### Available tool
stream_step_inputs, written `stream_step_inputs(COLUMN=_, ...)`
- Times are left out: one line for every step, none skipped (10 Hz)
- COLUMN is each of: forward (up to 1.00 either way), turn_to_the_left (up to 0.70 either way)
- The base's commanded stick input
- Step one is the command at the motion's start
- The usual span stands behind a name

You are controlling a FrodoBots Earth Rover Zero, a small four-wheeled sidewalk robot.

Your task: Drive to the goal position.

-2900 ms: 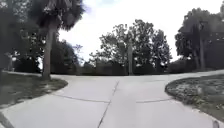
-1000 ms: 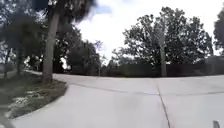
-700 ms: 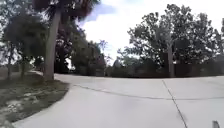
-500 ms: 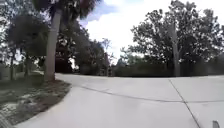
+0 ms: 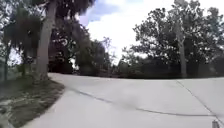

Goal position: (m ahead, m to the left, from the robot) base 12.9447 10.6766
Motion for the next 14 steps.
stream_step_inputs(forward=1.0, turn_to_the_left=0.0)
stream_step_inputs(forward=1.0, turn_to_the_left=0.01)
stream_step_inputs(forward=1.0, turn_to_the_left=0.15)
stream_step_inputs(forward=1.0, turn_to_the_left=0.27)
stream_step_inputs(forward=1.0, turn_to_the_left=0.27)
stream_step_inputs(forward=1.0, turn_to_the_left=0.27)
stream_step_inputs(forward=1.0, turn_to_the_left=0.27)
stream_step_inputs(forward=1.0, turn_to_the_left=0.27)
stream_step_inputs(forward=1.0, turn_to_the_left=0.16)
stream_step_inputs(forward=1.0, turn_to_the_left=0.01)
stream_step_inputs(forward=1.0, turn_to_the_left=0.0)
stream_step_inputs(forward=1.0, turn_to_the_left=0.0)
stream_step_inputs(forward=1.0, turn_to_the_left=0.0)
stream_step_inputs(forward=1.0, turn_to_the_left=0.0)
